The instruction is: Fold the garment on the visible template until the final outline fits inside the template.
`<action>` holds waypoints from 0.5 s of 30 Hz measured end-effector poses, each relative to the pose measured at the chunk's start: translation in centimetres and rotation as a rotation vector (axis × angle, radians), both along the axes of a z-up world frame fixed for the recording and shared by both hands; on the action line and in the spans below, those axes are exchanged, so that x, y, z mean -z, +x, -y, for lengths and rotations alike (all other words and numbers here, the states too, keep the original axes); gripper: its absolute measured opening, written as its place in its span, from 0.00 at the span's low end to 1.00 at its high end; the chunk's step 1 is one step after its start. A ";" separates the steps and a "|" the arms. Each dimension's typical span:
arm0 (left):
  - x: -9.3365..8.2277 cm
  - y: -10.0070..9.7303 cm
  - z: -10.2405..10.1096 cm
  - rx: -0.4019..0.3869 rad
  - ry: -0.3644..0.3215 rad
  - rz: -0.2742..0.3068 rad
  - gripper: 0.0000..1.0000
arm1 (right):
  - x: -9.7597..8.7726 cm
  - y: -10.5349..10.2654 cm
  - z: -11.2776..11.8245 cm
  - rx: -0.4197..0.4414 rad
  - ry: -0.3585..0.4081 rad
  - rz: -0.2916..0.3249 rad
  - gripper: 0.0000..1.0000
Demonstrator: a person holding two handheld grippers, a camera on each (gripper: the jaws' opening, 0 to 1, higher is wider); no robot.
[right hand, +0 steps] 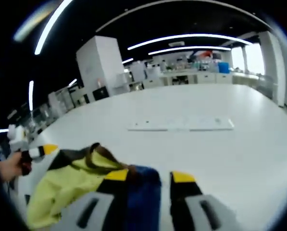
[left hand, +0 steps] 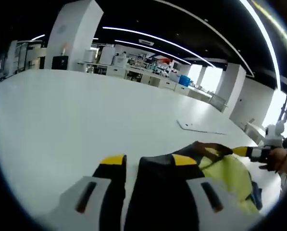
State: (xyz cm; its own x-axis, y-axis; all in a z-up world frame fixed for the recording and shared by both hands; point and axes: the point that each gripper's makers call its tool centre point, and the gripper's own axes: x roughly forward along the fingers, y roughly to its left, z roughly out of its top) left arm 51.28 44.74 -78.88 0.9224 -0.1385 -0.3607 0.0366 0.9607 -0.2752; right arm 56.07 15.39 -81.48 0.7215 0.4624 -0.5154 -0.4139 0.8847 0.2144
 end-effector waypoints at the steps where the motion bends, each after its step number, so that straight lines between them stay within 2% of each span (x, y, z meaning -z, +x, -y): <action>1: -0.3 -0.2 -0.1 0.013 0.010 0.007 0.44 | -0.1 -0.3 0.1 -0.010 -0.011 -0.003 0.43; 8: -1.8 -2.2 0.2 0.087 0.066 0.034 0.64 | -1.4 -2.6 1.0 -0.041 -0.022 -0.016 0.60; 15: -2.7 -5.0 0.3 0.148 0.093 0.035 0.79 | -2.3 -5.6 1.6 -0.070 -0.005 -0.035 0.70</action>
